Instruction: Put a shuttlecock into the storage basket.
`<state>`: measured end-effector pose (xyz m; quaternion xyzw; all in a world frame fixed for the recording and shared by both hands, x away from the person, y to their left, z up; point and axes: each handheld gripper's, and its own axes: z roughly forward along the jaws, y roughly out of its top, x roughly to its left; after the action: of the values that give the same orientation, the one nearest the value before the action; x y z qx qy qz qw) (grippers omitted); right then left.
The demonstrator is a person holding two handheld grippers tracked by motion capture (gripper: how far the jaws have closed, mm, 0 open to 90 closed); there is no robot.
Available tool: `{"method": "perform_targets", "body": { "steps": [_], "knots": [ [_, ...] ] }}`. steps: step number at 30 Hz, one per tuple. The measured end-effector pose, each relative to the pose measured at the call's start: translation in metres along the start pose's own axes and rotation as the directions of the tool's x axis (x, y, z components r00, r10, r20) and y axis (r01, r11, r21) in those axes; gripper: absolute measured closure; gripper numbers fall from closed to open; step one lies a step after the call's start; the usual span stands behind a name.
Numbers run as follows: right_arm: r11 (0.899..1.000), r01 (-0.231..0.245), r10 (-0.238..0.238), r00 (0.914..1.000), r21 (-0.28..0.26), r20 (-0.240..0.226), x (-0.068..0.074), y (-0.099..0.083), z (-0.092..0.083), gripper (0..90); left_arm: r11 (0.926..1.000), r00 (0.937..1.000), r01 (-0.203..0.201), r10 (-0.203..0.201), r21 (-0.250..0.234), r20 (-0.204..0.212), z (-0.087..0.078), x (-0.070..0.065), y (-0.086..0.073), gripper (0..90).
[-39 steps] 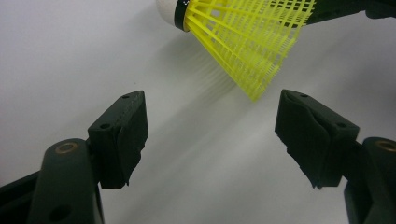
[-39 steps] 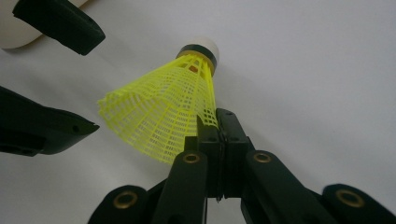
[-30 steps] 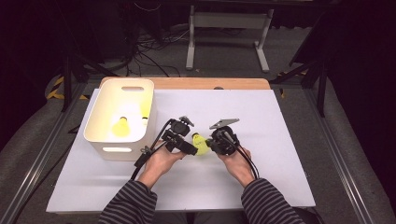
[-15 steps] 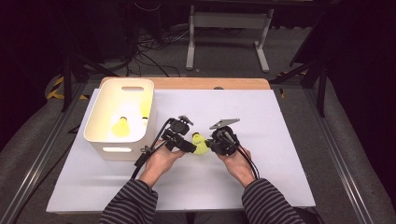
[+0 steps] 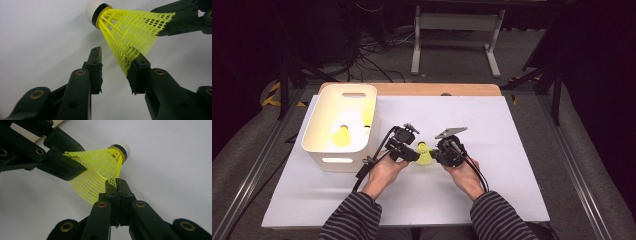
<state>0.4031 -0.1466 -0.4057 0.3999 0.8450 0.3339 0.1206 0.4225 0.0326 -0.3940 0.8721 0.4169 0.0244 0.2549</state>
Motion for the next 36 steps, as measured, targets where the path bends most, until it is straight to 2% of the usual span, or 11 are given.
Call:
{"method": "perform_targets", "body": {
  "steps": [5, 10, 14, 20, 26, 29, 31, 36],
  "knots": [
    [1.000, 0.006, -0.006, 1.0000, -0.008, -0.006, 0.002, 0.001, 0.000, 89.5, 1.0000, 1.0000, 0.003, -0.003, 0.007, 0.003, 0.000, 0.000, 0.000, 78.7],
    [1.000, 0.009, -0.010, 0.9999, -0.010, -0.008, 0.002, 0.002, 0.000, 89.3, 1.0000, 1.0000, 0.003, -0.003, 0.003, -0.001, 0.000, 0.001, 0.000, 82.8],
    [1.000, 0.007, -0.007, 0.9999, -0.010, -0.013, 0.003, 0.003, -0.001, 88.5, 1.0000, 0.9997, 0.004, -0.004, -0.001, -0.024, -0.001, 0.000, 0.000, 87.4],
    [1.000, 0.003, -0.003, 0.9997, -0.018, -0.025, 0.004, 0.003, -0.001, 85.4, 0.9998, 0.9988, -0.013, 0.012, -0.014, -0.048, -0.002, 0.001, 0.000, 89.3],
    [1.000, 0.000, -0.001, 0.9991, -0.017, -0.043, 0.005, 0.002, -0.003, 78.1, 0.9997, 0.9983, -0.017, 0.016, -0.019, -0.056, -0.004, 0.001, 0.001, 89.7],
    [1.000, 0.000, -0.001, 0.9990, -0.022, -0.044, 0.005, 0.002, -0.005, 71.8, 0.9995, 0.9978, -0.025, 0.023, -0.021, -0.063, -0.005, 0.001, 0.002, 89.8],
    [1.000, -0.004, 0.003, 0.9989, -0.026, -0.048, 0.005, 0.002, -0.007, 67.3, 0.9994, 0.9961, -0.031, 0.029, -0.016, -0.083, -0.006, 0.000, 0.002, 89.8],
    [0.999, -0.017, 0.015, 0.9987, -0.046, -0.049, 0.003, 0.000, -0.015, 56.2, 0.9993, 0.9961, -0.032, 0.030, -0.019, -0.083, -0.008, 0.002, 0.002, 89.9]
  ]
}}
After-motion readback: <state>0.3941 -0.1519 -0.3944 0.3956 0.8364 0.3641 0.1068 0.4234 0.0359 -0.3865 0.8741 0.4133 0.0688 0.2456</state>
